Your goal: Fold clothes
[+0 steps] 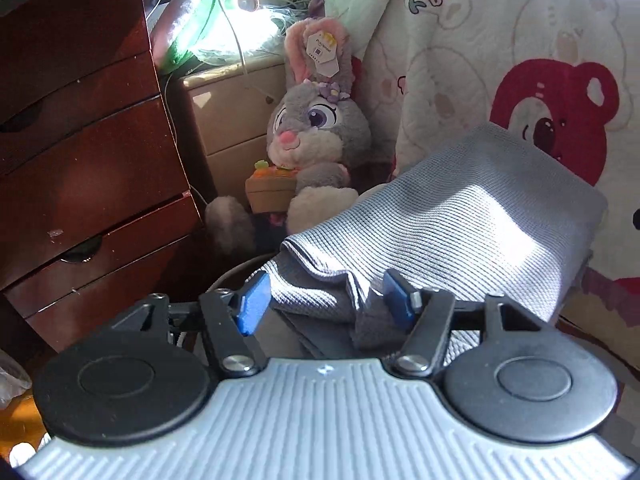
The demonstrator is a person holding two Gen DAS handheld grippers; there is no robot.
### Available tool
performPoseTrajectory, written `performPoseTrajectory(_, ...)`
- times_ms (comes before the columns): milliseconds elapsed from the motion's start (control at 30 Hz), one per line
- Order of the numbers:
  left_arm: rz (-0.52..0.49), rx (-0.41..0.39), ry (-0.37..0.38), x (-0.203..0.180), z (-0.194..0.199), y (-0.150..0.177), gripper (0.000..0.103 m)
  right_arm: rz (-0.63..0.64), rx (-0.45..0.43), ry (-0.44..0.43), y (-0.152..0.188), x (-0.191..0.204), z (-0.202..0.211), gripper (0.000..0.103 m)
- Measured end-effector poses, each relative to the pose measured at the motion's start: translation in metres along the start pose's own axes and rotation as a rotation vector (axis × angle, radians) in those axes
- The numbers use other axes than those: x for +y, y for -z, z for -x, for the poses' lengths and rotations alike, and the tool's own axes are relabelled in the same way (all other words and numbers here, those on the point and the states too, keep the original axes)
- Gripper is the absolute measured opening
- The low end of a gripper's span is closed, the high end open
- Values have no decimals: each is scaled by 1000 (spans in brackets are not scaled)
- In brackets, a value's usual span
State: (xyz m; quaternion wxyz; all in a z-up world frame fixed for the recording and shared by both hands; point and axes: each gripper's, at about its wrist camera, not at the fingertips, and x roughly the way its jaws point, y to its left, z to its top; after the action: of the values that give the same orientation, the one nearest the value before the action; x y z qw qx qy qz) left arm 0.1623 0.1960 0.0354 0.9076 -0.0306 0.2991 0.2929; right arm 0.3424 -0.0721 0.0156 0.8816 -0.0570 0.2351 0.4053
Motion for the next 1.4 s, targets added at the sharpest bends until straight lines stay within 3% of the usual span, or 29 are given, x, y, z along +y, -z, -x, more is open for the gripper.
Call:
performPoseTrajectory(67,-22,-7,-7,-13,22,7,78,26,22,-59,9,7,15,52)
performPoseTrajectory(133,-39,24,38,-27,38,18,90,-19,33,-100,17,8,29,52)
performPoseTrajectory(233,-18,93,116,-50,59,44,90,-81,6,-127,35,13,64,52)
performPoseTrajectory(333,-5,90,155,-73,94,77,91,-151,-1,-154,56,26,107,52)
performPoseTrajectory(400,-7,86,171,-87,116,99,94,-66,62,-131,64,50,125,53)
performPoseTrajectory(467,-11,94,153,-98,130,112,94,52,87,-129,77,70,140,56)
performPoseTrajectory(567,-23,109,87,-106,148,125,95,9,113,-171,101,67,160,57)
performPoseTrajectory(700,-40,102,94,-114,178,133,97,-22,145,-128,121,61,181,57)
performPoseTrajectory(867,-106,58,118,-129,206,136,101,-53,132,-154,119,56,205,60)
performPoseTrajectory(1400,-113,71,129,-147,226,138,103,-67,84,-108,126,47,228,84)
